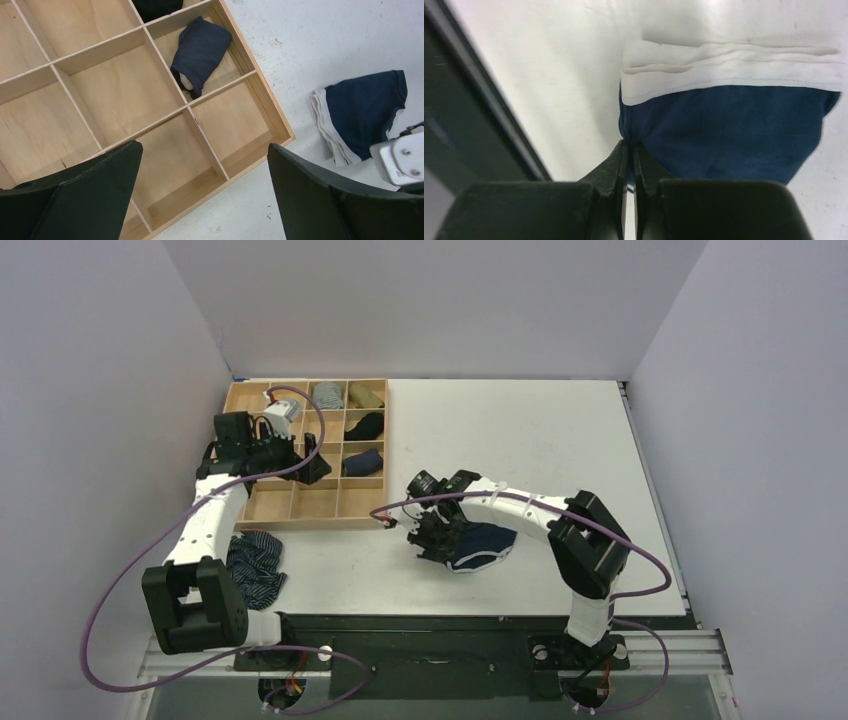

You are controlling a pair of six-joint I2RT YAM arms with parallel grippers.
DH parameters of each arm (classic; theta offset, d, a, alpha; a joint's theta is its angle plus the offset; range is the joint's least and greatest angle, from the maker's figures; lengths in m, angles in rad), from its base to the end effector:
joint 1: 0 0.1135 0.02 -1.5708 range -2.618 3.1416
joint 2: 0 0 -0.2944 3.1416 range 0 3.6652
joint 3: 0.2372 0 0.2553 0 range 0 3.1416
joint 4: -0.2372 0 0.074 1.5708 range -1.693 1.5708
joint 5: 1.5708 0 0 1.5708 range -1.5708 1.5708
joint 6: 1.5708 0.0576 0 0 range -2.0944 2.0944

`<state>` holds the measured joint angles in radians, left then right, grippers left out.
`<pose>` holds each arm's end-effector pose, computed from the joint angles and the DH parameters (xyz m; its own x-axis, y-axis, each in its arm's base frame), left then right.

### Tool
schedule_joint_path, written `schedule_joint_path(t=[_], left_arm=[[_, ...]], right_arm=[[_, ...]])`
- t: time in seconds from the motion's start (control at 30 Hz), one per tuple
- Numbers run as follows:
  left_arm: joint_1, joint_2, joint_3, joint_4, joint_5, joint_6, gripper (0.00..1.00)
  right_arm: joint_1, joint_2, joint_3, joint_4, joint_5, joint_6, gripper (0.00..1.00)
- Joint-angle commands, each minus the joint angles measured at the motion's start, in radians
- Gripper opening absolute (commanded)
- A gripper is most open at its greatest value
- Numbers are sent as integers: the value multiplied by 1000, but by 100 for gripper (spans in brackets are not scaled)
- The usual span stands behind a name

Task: Roll the underwear
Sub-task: Fold the underwear at the center of the board.

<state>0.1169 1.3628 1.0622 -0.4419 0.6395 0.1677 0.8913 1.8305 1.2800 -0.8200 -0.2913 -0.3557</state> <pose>0.3045 0.0011 0.3041 -0.6048 0.0638 -0.7938 0.4504 0.8495 -0.2749 0.2160 0.2937 0.1928 -0.3053 -0.9088 -0.2845 -0.9466 0.2571 0.1945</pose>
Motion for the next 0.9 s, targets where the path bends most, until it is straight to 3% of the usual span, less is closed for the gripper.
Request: schedule_joint_path(t=[0.0,0.23,0.47,0.87], left_arm=[[1,16,63,-8,-9,24,97],[-5,50,85,-45,28,54,97],[-48,42,59,-70,85,132,97],[-237,-78,-111,-103,106,396,97]], right_arm=[[-33,12,114,-181,-320,-88,0],[-175,136,261,-476,-575,-277,0],[-283,330,422,-740,-681,-502,0],[-360,369,493,-748,-717,-472,0]])
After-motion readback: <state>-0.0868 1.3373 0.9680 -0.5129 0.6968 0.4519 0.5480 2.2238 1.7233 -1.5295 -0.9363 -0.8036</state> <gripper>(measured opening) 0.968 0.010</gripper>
